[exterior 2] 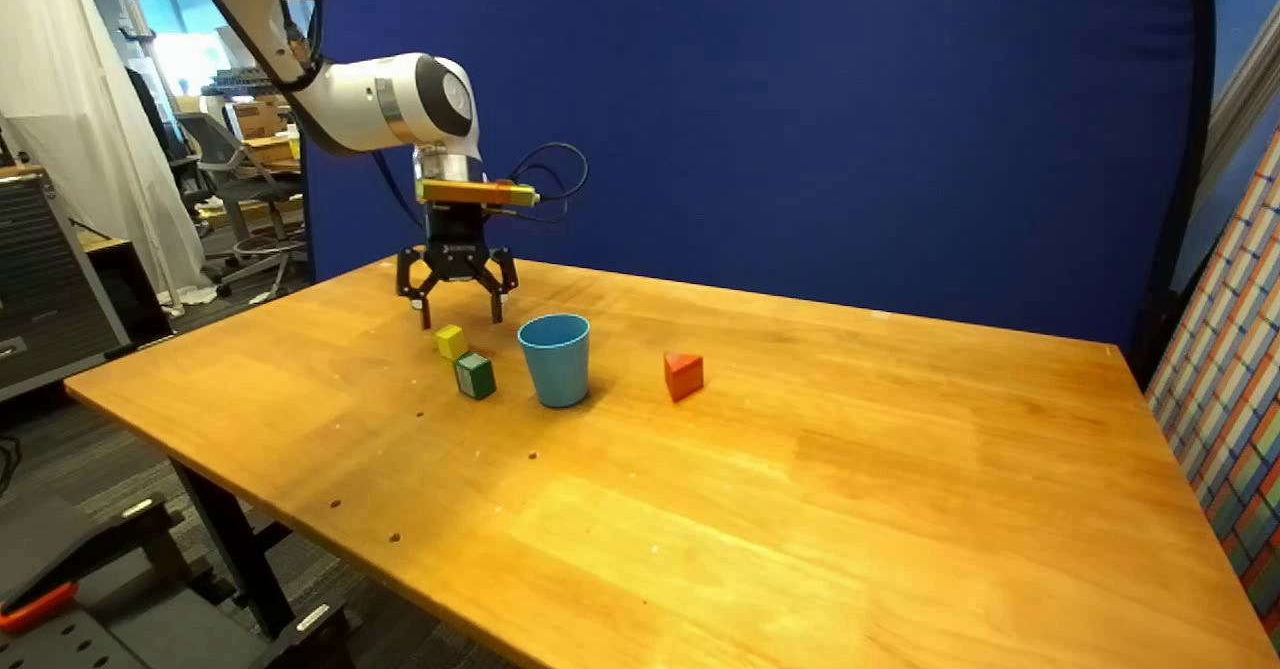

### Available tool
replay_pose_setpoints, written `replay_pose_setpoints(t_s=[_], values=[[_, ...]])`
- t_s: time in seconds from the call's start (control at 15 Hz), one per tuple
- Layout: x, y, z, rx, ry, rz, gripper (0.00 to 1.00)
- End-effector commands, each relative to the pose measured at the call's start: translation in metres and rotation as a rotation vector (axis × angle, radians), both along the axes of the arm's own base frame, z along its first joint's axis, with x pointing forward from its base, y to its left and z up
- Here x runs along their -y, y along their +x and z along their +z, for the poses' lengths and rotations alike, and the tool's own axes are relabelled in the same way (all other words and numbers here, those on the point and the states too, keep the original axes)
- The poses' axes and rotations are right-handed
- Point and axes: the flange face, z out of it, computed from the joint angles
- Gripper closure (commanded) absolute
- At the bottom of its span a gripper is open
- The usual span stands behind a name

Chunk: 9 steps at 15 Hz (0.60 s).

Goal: Put the yellow block inside the blue cup

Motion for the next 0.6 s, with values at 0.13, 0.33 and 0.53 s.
replay_pose_setpoints(t_s=[0.13,0.33,0.53], values=[[-0.041,0.0,-0.034,-0.023,-0.023,0.034,0.25],[-0.036,0.003,-0.034,-0.006,-0.056,0.004,0.41],[-0.03,0.0,-0.034,-0.002,-0.071,-0.025,0.65]])
